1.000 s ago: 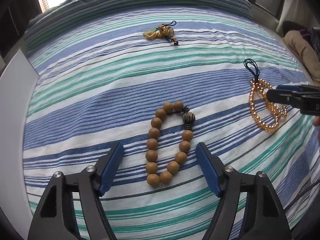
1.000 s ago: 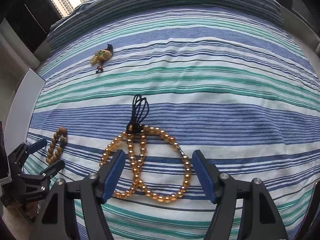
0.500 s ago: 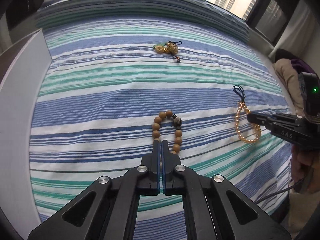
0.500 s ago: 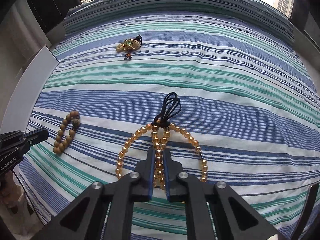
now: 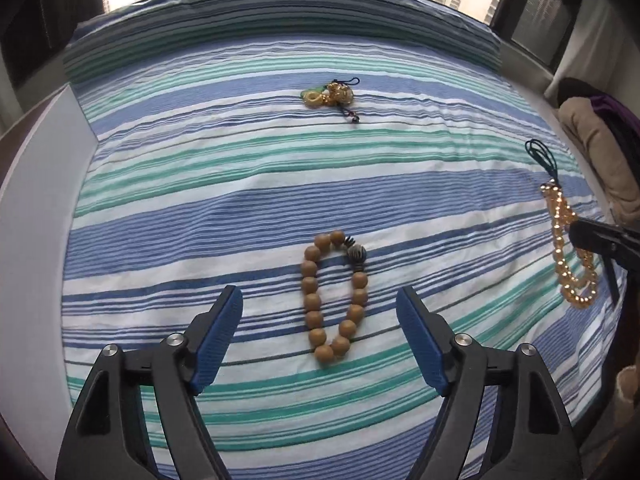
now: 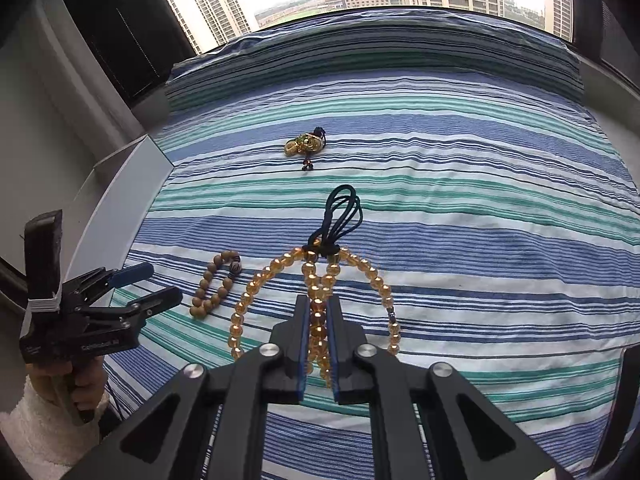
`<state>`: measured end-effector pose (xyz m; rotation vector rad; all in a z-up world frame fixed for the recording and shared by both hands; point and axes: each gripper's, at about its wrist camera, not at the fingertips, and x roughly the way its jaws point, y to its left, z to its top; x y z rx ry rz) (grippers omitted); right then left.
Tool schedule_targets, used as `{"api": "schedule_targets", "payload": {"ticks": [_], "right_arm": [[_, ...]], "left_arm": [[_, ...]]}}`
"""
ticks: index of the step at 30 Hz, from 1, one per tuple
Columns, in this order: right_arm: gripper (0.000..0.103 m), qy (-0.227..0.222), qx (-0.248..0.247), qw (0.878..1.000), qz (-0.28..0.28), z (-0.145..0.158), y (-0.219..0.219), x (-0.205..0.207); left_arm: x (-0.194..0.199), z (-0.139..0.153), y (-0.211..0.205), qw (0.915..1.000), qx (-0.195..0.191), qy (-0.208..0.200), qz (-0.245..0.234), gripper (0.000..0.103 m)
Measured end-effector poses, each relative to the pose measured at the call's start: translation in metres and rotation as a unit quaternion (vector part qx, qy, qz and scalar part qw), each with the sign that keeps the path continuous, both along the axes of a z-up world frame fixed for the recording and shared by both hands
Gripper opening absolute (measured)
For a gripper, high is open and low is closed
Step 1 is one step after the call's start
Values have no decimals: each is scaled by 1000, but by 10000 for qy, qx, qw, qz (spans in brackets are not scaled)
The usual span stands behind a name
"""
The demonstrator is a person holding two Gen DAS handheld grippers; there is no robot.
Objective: Organize jewelry
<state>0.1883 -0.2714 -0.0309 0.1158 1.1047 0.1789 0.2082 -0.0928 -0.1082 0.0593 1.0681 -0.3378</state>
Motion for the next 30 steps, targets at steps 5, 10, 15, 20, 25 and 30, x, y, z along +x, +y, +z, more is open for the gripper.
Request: {"api": "schedule_targets", "payload": {"ticks": [5, 10, 15, 20, 25, 30], "right_arm": [[8, -12, 232, 9996, -139, -2, -8, -15], [8, -75, 315, 9993, -161, 3, -13, -24], [8, -151, 379, 9991, -98, 6, -9, -21], [8, -234, 340, 9991, 124, 15, 9, -15], [8, -306, 397, 9986, 194, 22, 20, -12], [8, -255, 404, 9987, 196, 22, 25, -18]], "left_arm": [[19, -28, -27, 9990, 433, -22, -69, 49], [13, -17, -21, 9997, 66, 191, -160, 20], [-10, 12, 10, 9989, -474, 66, -14, 0], [-25, 27, 34, 9986, -504, -173, 49, 0], [-28, 10, 16, 9990, -206, -57, -398, 45], [-24, -17, -27, 9935, 160, -25, -1127, 58]]}}
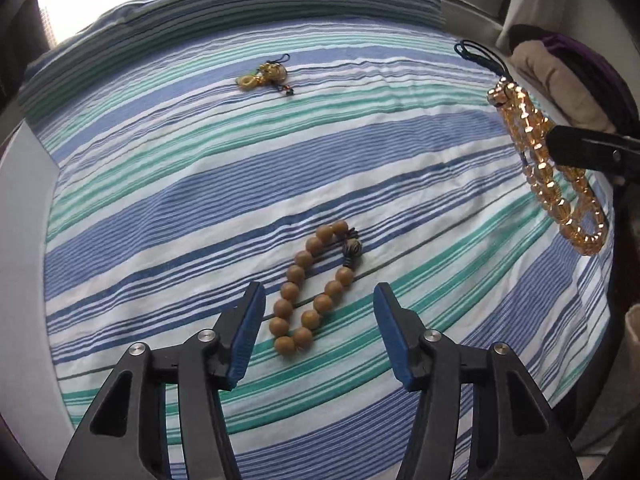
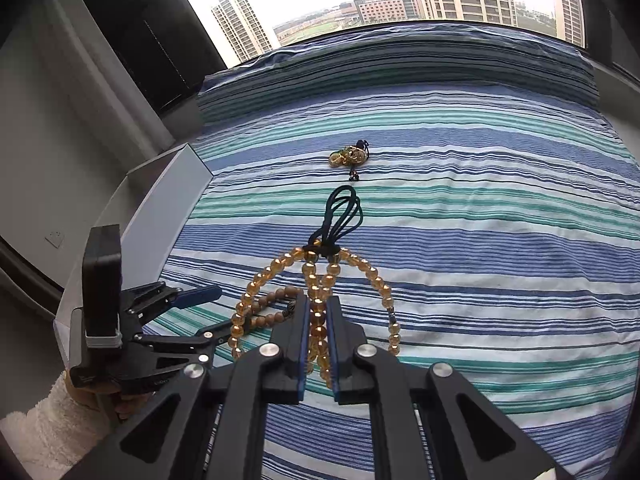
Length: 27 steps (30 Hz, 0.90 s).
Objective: Organize jewelry
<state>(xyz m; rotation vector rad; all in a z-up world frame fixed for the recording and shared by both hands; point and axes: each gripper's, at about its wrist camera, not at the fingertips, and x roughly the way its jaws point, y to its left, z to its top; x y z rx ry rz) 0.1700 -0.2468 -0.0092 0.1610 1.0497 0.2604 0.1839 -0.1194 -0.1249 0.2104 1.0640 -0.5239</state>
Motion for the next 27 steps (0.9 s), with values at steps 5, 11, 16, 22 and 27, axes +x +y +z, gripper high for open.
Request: {"api": "schedule_targets", "payload": {"ticks": [5, 11, 16, 22, 27], "right_arm": [[8, 49, 8, 10000, -64, -1, -6, -4], [8, 44, 69, 9998, -164, -3, -17, -3], [8, 30, 179, 9997, -175, -3, -20, -4], [8, 52, 222, 9997, -33, 1, -12, 0], [8, 2, 232, 9997, 28, 4, -4, 1]], "left_arm": [[1, -16, -12, 9991, 324, -40, -282, 30], [-8, -14, 2, 9994, 280, 101, -201, 19], [-14, 10, 33, 9994, -243, 175, 151, 2], [-13, 31, 55, 9980, -476, 10, 423, 0], [-8, 14, 52, 9986, -205, 149, 458, 42]]}}
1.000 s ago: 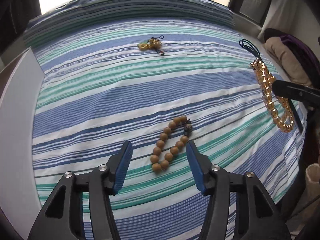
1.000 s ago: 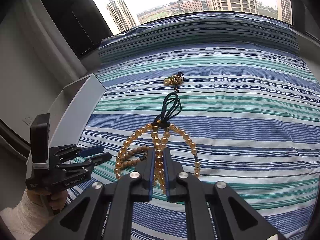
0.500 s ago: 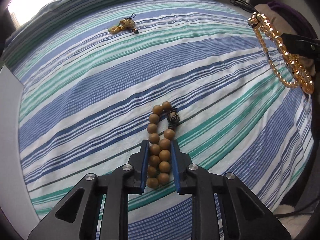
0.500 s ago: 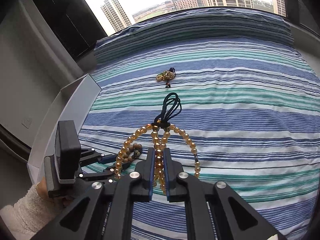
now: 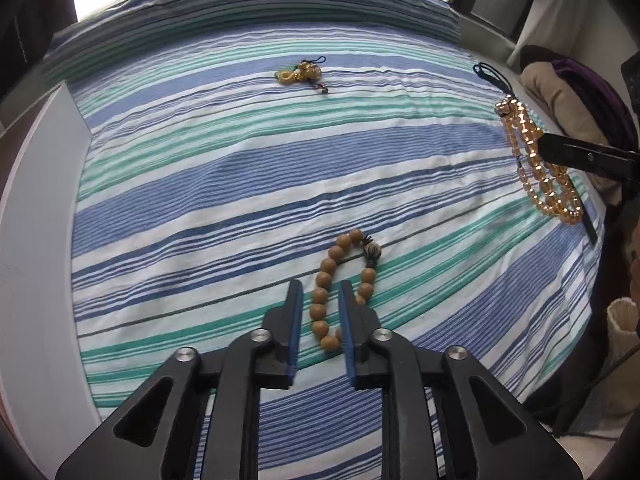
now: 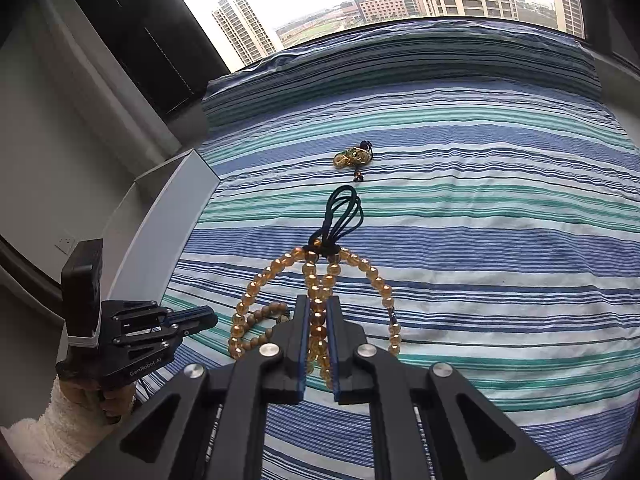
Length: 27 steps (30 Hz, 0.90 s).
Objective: Organize jewelry
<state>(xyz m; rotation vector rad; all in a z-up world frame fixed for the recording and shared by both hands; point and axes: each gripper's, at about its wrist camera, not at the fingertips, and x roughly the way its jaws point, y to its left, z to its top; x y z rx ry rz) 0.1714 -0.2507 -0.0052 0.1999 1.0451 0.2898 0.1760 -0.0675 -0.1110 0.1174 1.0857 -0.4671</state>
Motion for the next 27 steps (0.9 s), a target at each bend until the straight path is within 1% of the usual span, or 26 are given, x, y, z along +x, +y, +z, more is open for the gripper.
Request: {"api": "schedule_targets", "payload": {"ticks": [1, 2, 4, 5, 6, 7, 8, 9, 12, 13, 15, 17, 18, 23, 25, 27], "right_arm": [[8, 5, 17, 10000, 17, 0, 2, -1], [8, 11, 39, 10000, 37, 0, 4, -2], [8, 15, 55, 10000, 72, 0, 8, -4], [8, 12, 56, 9999, 82, 0, 9, -5], [8, 10, 61, 9999, 87, 0, 9, -6], [8, 9, 75, 9999, 85, 0, 9, -6], [8, 4, 84, 9999, 84, 0, 8, -7], [8, -3, 85, 9999, 82, 1, 8, -7], [8, -4, 94, 9999, 71, 1, 6, -7], [8, -7, 97, 9999, 59, 1, 5, -6], [8, -30, 117, 9999, 25, 0, 4, -5], [8, -57, 156, 9999, -7, 1, 1, -5], [8, -68, 169, 9998, -10, 1, 1, -6], [8, -63, 149, 9999, 29, 1, 1, -6], [8, -71, 165, 9998, 28, 1, 1, -5], [8, -84, 184, 9998, 37, 3, 1, -3]], "left_arm": [[1, -4, 0, 9999, 110, -75, 41, 49], [4, -10, -2, 9998, 203, -55, 51, 55], [12, -27, -4, 9995, 260, 148, 51, 55], [16, -37, -5, 9991, 356, 242, 65, 47], [15, -38, -7, 9989, 448, 11, 96, 41], [16, -38, -8, 9986, 530, 1, 91, 37], [16, -36, -9, 9986, 522, 6, 76, 16], [15, -33, -10, 9986, 518, 40, 24, 9], [1, -28, -23, 9959, 832, -157, -325, 8], [-4, -26, -24, 9958, 828, -167, -362, 8], [-10, -18, -16, 9975, 634, -190, -244, 8], [-13, -7, -2, 9992, 315, -211, -83, 8], [-15, -2, 4, 9995, 240, -203, -27, 8], [-27, 22, 27, 9994, 124, -278, 142, 8], [-29, 32, 40, 9994, -65, -225, 257, 8], [-35, 46, 51, 9988, -223, -262, 350, 8]]}}
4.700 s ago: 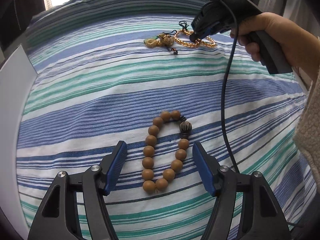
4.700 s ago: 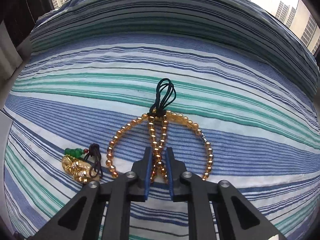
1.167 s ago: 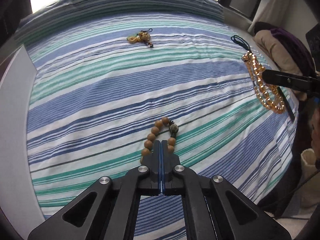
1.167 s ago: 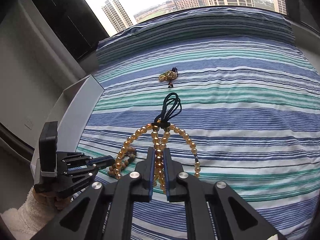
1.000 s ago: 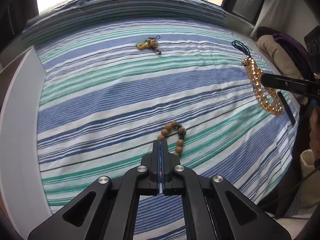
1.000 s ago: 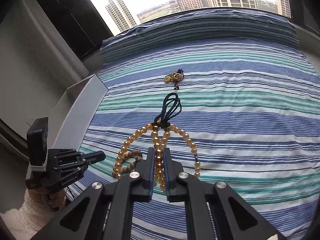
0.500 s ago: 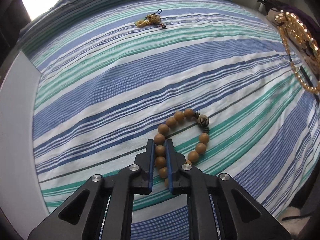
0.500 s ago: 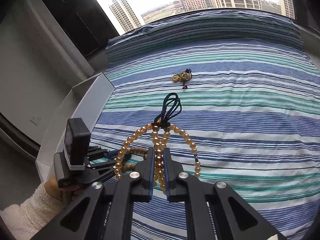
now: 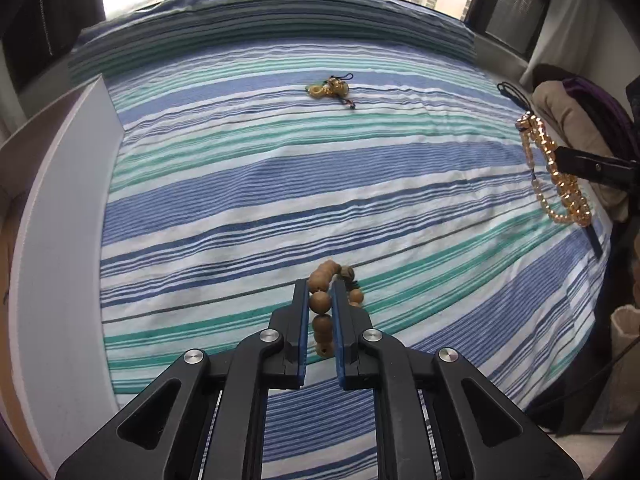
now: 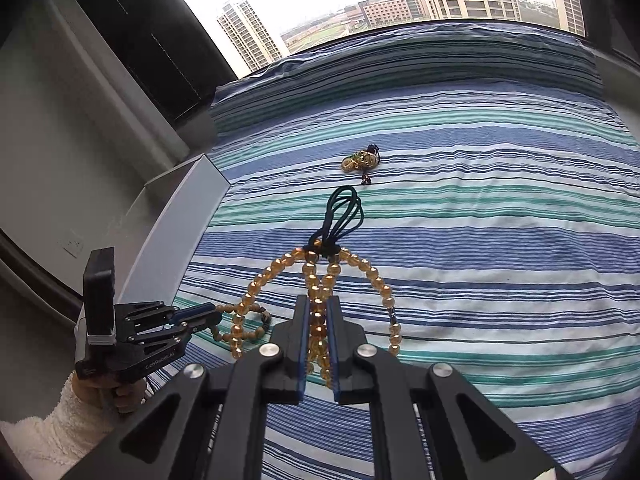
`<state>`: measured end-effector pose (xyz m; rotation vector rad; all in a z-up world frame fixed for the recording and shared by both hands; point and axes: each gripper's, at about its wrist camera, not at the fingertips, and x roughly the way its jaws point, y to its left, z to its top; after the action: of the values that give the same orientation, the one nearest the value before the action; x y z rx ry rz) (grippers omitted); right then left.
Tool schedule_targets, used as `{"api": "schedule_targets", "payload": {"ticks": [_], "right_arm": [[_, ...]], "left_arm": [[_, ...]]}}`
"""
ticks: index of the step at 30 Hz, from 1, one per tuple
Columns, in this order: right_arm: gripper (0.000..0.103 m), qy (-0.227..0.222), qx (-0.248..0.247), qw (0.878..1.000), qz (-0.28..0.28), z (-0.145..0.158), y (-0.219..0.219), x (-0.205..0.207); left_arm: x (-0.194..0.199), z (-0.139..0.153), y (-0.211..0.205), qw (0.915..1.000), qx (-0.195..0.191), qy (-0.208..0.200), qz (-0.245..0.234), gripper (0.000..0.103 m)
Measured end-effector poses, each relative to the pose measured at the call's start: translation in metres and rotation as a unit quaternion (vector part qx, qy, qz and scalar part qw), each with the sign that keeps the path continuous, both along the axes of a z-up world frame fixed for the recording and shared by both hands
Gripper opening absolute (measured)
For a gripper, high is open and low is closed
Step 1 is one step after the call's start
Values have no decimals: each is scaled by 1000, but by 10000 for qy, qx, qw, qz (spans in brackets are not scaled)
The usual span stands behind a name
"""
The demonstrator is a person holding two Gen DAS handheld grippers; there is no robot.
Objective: Organize jewelry
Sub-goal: 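Carry the wooden bracelet and amber necklace into the white box, open both tools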
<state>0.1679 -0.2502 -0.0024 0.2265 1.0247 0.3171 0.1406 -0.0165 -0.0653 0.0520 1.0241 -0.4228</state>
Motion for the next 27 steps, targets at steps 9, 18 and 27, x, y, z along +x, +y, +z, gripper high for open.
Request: {"api": "schedule_targets", "payload": {"ticks": [9, 18, 27], "right_arm": [[8, -66, 115, 9993, 343, 11, 25, 12], [8, -284, 333, 9902, 1325, 46, 112, 35], [8, -382, 460, 9556, 2886, 71, 275, 41]], "left_arm": [[-26, 70, 55, 9953, -595, -232, 723, 8], [-47, 136, 151, 9767, -925, -513, 1865, 8], [-85, 139, 276, 9420, -469, -551, 3278, 8]]}}
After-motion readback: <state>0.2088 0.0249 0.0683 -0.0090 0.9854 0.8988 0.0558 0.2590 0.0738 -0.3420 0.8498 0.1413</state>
